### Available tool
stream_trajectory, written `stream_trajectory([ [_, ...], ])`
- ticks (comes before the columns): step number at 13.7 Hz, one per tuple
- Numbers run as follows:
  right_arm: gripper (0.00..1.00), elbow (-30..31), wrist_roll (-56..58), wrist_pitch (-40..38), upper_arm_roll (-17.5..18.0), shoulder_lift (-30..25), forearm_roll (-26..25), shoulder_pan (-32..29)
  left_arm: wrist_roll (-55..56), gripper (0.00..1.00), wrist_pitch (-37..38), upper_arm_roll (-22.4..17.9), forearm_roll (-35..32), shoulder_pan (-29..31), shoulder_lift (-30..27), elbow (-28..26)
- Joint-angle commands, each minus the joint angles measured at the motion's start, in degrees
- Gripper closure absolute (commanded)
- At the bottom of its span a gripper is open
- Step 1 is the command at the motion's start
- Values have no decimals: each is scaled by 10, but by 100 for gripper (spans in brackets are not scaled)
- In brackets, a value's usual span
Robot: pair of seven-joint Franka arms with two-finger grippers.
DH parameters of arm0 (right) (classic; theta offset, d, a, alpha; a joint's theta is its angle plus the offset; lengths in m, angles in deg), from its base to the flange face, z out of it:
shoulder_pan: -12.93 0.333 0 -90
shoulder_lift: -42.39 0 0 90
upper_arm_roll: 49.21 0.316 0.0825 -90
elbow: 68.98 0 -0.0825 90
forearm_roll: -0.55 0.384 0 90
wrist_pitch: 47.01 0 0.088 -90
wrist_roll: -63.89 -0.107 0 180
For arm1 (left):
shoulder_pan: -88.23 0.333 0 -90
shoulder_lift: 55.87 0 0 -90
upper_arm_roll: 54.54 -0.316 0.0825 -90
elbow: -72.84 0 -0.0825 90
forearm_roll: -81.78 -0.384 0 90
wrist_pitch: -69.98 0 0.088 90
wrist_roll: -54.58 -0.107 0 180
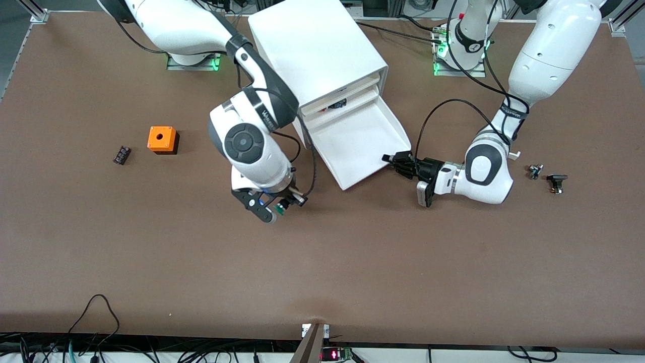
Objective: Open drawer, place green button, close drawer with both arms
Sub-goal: 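Carry the green button over the open drawer while the left gripper withdraws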
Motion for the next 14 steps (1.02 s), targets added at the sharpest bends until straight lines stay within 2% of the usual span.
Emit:
stream_trajectory([
  [1, 100, -31, -106, -7, -1, 5, 7, 28, 27, 0, 29, -2, -19, 12, -1, 21],
  [3, 100, -32, -173, -3, -2, 5, 7, 56, 52, 0, 52, -4, -27, 23, -13, 32],
  [4, 100, -32, -209, 0, -2, 5, 7, 69, 76, 0, 73, -4, -54, 28, -16, 48],
  [7, 100, -33, -345, 47, -4, 8, 5, 114, 190, 0, 149, -3, -128, 44, -28, 123],
  [11, 100, -33, -435, 111, -8, 40, 1, 162, 338, 0, 233, -1, -261, 48, -44, 226],
  [14, 100, -33, -467, 141, -19, 71, -3, 183, 423, 0, 266, 0, -332, 43, -61, 277],
])
